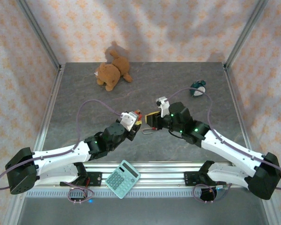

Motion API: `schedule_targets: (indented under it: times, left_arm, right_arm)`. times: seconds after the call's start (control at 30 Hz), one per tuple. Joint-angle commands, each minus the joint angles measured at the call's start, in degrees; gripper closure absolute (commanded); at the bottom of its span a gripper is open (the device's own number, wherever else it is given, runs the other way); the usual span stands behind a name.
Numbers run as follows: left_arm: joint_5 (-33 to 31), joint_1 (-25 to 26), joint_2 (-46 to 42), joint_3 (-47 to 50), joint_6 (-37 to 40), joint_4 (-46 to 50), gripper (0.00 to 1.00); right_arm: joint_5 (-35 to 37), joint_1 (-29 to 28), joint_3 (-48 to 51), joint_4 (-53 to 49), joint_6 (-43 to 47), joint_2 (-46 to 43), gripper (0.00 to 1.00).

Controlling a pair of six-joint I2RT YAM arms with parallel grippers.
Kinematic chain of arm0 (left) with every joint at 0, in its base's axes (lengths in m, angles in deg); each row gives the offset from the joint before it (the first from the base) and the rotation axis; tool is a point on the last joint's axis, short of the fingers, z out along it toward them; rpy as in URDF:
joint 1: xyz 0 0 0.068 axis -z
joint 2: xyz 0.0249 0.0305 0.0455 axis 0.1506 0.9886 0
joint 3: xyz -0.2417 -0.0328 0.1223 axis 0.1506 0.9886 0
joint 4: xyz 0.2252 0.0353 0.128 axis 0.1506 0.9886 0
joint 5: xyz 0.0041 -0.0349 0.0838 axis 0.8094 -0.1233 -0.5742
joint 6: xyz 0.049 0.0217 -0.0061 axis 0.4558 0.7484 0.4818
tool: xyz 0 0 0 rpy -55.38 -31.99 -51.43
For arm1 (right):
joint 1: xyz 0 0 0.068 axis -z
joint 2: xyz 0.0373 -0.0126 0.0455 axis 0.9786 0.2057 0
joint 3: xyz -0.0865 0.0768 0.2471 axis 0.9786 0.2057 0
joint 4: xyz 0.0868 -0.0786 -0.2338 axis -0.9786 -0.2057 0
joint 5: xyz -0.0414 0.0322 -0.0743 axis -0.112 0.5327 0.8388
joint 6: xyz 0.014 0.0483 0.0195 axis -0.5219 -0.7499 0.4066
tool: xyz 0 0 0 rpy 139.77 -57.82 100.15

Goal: Unlock with the key

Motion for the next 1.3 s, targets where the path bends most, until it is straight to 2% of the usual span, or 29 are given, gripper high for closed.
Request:
schedule_targets:
  times: [0.0,0.23,0.3,0.37,0.53,0.7,0.83,1.0,1.27]
  left_arm:
    - [-2.1,-0.2,-0.8,-1.1,-1.2,-3.7,0.68]
    - [-3.8,0.1,-0.8,-2.3,1.5,-3.1,0.68]
    - [-5.3,0.1,0.0,-4.4,3.2,-0.2,0.68]
    - [-6.6,0.5,1.7,-7.3,7.3,3.0,0.67]
    - [-15.3,3.2,4.3,-12.8,18.8,10.6,0.66]
    - [-21.3,3.6,5.7,-16.2,27.8,17.3,0.64]
    - [-27.3,4.9,7.9,-15.5,37.4,14.5,0.64]
    - [-28.2,6.4,8.4,-12.6,46.4,7.5,0.65]
    - [-34.3,8.3,11.6,-7.3,61.0,-3.1,0.65]
  right_arm:
    - [1.3,0.5,-3.8,-4.3,-0.7,-3.8,0.70]
    - [6.0,1.7,-4.5,-7.6,1.1,-6.8,0.64]
    - [6.6,2.0,-3.8,-7.5,1.1,-7.4,0.60]
    - [7.6,2.2,-3.3,-7.1,1.1,-7.9,0.56]
    - [12.5,3.2,-1.8,-6.9,-0.1,-8.6,0.52]
    - [12.8,7.0,0.6,-5.1,-3.4,-9.2,0.50]
    - [10.5,9.9,1.9,-3.7,-5.1,-9.1,0.49]
    - [6.3,11.0,2.8,-2.2,-4.4,-8.8,0.49]
    - [-2.2,11.1,4.6,1.8,-3.4,-7.1,0.49]
